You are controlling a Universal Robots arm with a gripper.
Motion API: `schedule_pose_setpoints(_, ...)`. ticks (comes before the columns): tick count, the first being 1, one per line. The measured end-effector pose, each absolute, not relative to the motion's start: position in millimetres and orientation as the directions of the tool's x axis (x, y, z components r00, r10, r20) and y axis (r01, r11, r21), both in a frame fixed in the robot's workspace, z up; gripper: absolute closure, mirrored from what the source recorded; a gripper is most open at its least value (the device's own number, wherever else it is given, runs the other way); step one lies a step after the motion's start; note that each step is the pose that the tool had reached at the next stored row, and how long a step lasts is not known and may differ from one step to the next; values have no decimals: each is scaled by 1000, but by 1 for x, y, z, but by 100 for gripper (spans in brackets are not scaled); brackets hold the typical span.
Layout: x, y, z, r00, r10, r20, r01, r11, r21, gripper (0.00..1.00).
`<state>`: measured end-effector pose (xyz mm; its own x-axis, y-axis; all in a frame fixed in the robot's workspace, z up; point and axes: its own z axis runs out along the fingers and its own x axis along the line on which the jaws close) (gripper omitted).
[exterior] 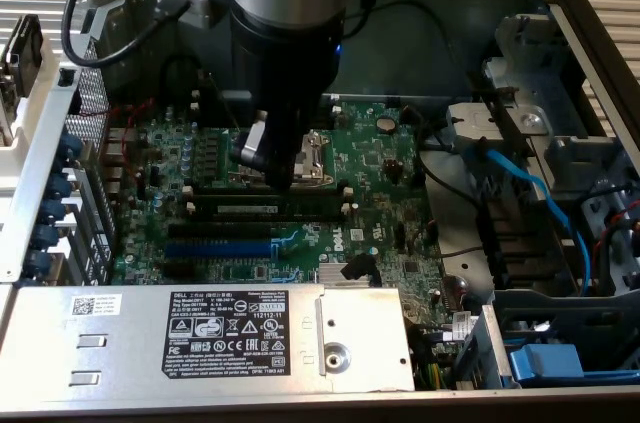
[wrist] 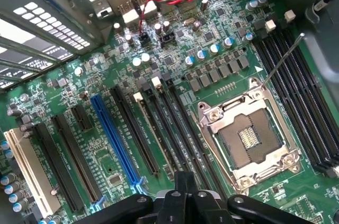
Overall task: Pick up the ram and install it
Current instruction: 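Press down the ram until it locks into place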
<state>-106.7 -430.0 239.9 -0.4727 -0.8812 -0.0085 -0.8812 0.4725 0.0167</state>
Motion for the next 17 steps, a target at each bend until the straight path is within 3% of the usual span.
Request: schedule_pose_setpoints(17,-107,-430,238,-635,-773,-4,-773,634,24,90)
